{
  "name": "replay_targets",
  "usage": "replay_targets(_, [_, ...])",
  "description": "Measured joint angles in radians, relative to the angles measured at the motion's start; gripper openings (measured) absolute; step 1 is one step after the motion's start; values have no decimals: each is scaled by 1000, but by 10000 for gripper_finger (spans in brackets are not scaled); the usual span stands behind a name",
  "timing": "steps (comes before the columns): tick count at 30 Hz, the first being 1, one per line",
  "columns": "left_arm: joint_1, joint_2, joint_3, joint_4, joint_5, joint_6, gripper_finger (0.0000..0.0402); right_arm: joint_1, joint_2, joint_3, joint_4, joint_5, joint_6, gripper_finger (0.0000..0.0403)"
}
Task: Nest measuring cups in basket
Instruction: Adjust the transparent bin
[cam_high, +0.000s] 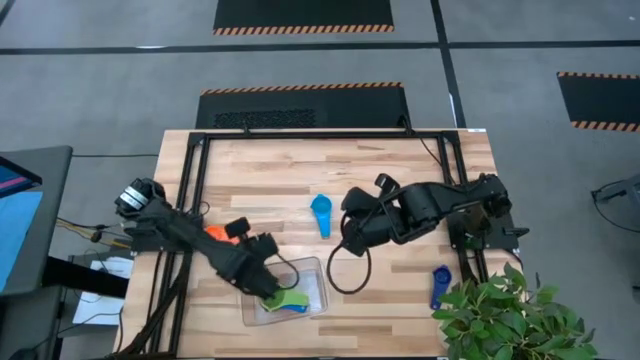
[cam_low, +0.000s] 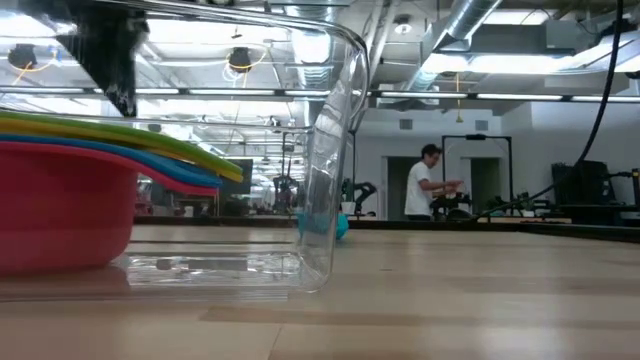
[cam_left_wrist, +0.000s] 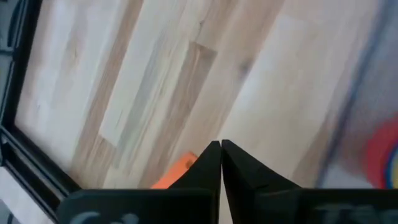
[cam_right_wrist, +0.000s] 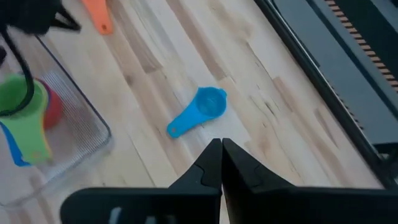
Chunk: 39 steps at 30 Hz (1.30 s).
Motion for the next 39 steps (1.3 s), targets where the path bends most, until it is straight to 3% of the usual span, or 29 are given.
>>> replay_targets(10, [155, 18, -1, 321, 6, 311, 3, 2, 0, 0, -16, -23, -68, 17])
replay_targets(17, [242, 60, 2, 488, 108, 477, 0, 9, -1, 0, -22, -27, -71, 23])
replay_targets(32, [225, 85, 3, 624, 254, 496, 0, 13, 0, 0, -21, -26, -81, 25])
replay_targets(39, [233, 79, 18, 577, 191, 489, 0, 13, 0, 0, -21, -25, -81, 19])
